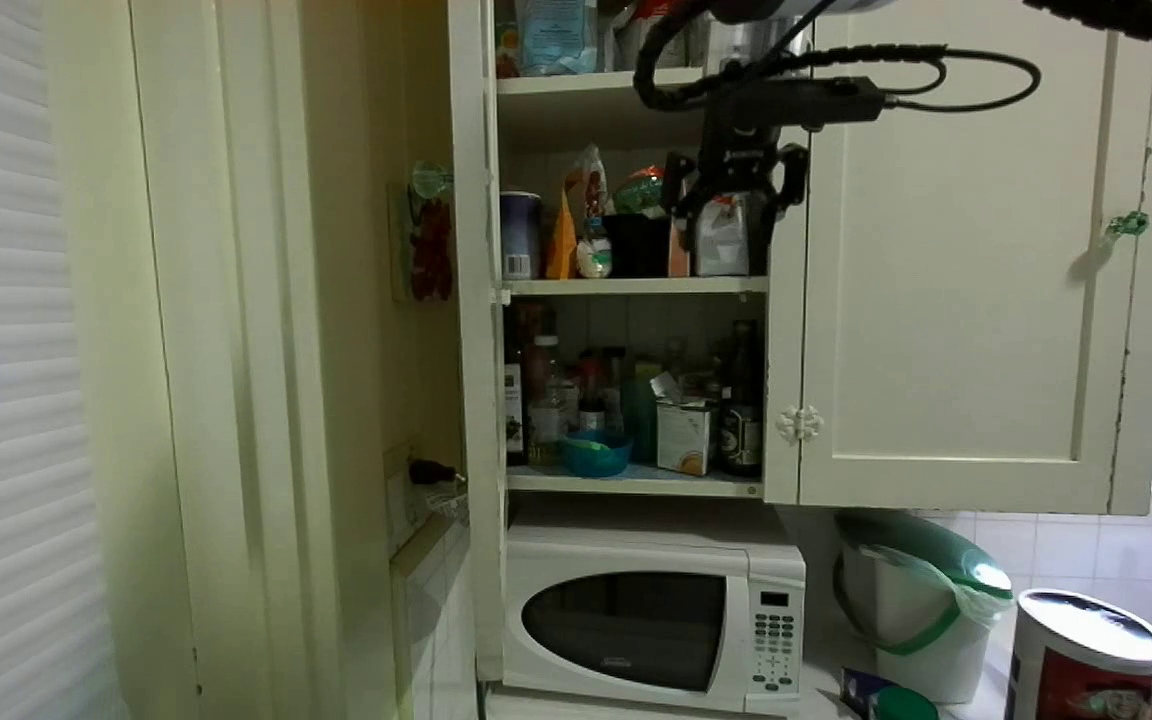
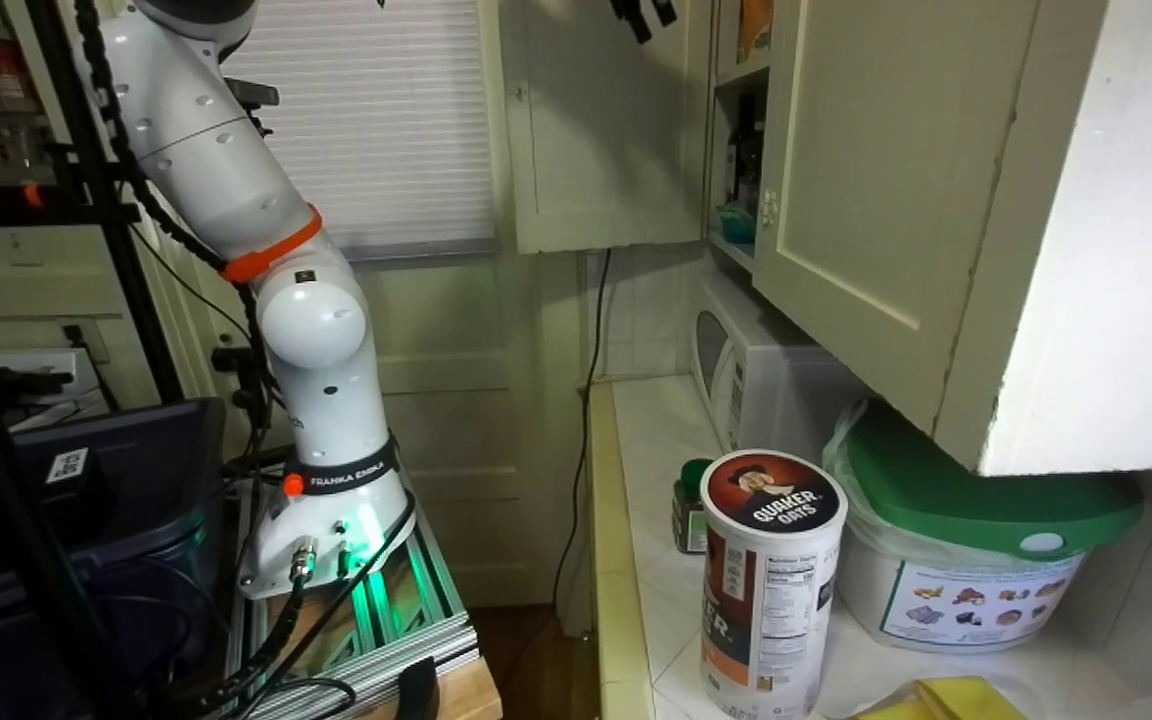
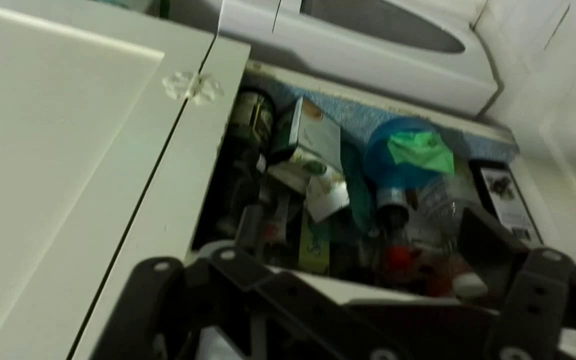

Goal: Remove the box from the cupboard

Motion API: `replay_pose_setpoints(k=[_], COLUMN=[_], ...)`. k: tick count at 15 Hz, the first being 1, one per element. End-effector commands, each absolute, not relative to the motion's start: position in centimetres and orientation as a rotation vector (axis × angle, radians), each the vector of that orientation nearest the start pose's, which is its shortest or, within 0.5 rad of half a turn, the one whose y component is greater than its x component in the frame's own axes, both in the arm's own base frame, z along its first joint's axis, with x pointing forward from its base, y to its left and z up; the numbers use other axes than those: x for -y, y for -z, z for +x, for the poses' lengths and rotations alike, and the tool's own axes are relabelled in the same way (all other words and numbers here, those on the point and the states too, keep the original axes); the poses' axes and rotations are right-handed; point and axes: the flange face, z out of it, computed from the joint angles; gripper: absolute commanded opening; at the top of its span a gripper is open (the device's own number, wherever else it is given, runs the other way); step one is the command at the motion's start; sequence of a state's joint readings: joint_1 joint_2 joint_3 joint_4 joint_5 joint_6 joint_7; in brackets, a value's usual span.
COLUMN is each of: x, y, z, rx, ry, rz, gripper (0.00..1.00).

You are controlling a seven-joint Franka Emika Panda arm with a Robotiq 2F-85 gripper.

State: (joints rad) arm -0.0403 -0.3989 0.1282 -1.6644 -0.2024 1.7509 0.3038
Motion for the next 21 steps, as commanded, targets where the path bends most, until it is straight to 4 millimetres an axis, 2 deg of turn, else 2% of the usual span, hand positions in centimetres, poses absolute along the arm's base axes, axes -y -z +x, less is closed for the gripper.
replay_pose_setpoints(k=[1,3,7,10,13,15,19,21], x=[-4.0,-4.1,-3.8,-4.3,-5.2,-4.8,-4.8,-5.2], y=[-81.2,-82.2,-82.2,-84.3,-85.3,-85.9,-86.0,-85.8], z=[42.2,42.4,43.5,45.3,47.1,48.0,49.9,50.7], rx=[-0.360,-0.359,-0.389,-0.486,-0.573,-0.680,-0.842,-0.874], ry=[0.916,0.953,0.975,1.125,1.346,1.492,1.621,1.667], rz=[-3.155,-3.149,-3.124,-3.036,-2.970,-2.941,-2.881,-2.858], gripper=[1.00,1.00,1.00,1.00,1.00,1.00,1.00,0.95])
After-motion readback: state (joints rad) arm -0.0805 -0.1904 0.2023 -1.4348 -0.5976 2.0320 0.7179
